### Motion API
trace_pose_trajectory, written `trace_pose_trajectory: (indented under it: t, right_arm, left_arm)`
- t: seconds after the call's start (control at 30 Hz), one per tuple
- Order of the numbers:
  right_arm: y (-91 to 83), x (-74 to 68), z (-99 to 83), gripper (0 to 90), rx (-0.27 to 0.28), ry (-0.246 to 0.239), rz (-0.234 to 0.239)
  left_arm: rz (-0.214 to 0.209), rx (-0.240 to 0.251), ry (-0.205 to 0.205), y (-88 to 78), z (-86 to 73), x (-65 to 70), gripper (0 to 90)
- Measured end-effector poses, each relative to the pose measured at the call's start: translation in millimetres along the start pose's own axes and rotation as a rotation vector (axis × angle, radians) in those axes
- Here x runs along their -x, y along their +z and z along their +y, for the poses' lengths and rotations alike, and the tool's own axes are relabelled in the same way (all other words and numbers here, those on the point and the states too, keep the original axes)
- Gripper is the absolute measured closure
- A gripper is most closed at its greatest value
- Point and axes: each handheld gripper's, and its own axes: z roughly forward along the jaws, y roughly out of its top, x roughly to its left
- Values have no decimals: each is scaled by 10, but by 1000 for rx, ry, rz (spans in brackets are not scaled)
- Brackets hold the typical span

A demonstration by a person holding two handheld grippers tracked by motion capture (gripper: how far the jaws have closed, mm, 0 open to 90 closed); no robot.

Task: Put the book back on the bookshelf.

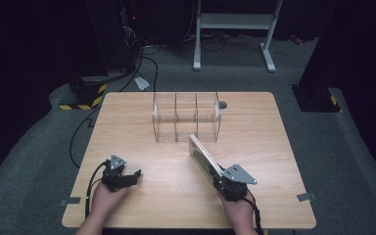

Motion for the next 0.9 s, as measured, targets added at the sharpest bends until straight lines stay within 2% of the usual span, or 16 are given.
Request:
trace_pose_trajectory:
  t: [0.13, 0.4, 0.5, 0.7, 0.9]
  right_arm:
    - [-51, 42, 25, 753, 23, 24, -15]
    - [-118, 163, 59, 753, 41, 56, -98]
    - [-109, 207, 89, 753, 42, 54, -124]
    - [-24, 278, 210, 754, 64, 64, -159]
    - [174, 309, 379, 753, 76, 52, -184]
  left_arm:
    - [-3, 0, 8, 3, 5, -2, 217]
    - [-7, 4, 10, 5, 6, 0, 226]
    - [-7, 5, 10, 5, 6, 0, 229]
    - [-9, 7, 12, 4, 5, 3, 236]
    - [-8, 6, 11, 4, 5, 4, 237]
